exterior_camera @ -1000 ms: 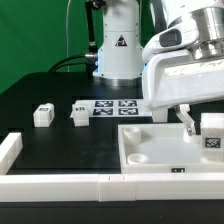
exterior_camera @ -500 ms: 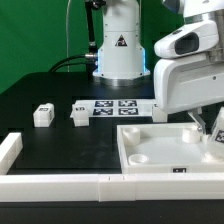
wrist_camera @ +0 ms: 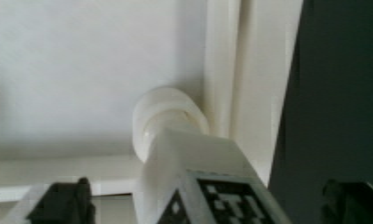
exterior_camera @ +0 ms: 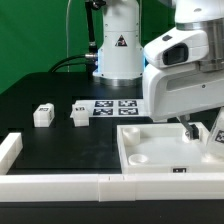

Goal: Assemble one leg

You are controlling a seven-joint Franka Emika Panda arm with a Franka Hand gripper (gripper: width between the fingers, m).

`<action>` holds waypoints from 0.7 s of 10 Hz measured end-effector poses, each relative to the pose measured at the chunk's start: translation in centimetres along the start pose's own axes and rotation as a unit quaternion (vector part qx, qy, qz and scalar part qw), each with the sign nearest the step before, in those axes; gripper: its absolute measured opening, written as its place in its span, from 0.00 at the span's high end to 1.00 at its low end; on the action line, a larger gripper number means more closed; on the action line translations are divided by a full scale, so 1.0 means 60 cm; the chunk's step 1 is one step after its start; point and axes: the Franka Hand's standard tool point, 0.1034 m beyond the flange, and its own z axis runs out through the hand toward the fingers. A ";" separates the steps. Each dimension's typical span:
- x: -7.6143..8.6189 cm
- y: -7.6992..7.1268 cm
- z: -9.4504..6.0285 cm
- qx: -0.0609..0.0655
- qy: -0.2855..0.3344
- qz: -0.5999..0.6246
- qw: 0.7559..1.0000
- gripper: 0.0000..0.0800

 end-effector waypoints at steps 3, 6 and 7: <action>0.010 -0.005 -0.003 -0.001 0.014 0.036 0.999 0.19; 0.039 0.005 -0.013 -0.002 0.023 0.039 0.999 0.19; 0.038 0.008 -0.012 -0.002 0.024 0.037 0.999 0.19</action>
Offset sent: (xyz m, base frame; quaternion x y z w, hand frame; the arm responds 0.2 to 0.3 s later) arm 0.0405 -0.0220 0.0105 -0.0529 0.0496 0.0369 0.9967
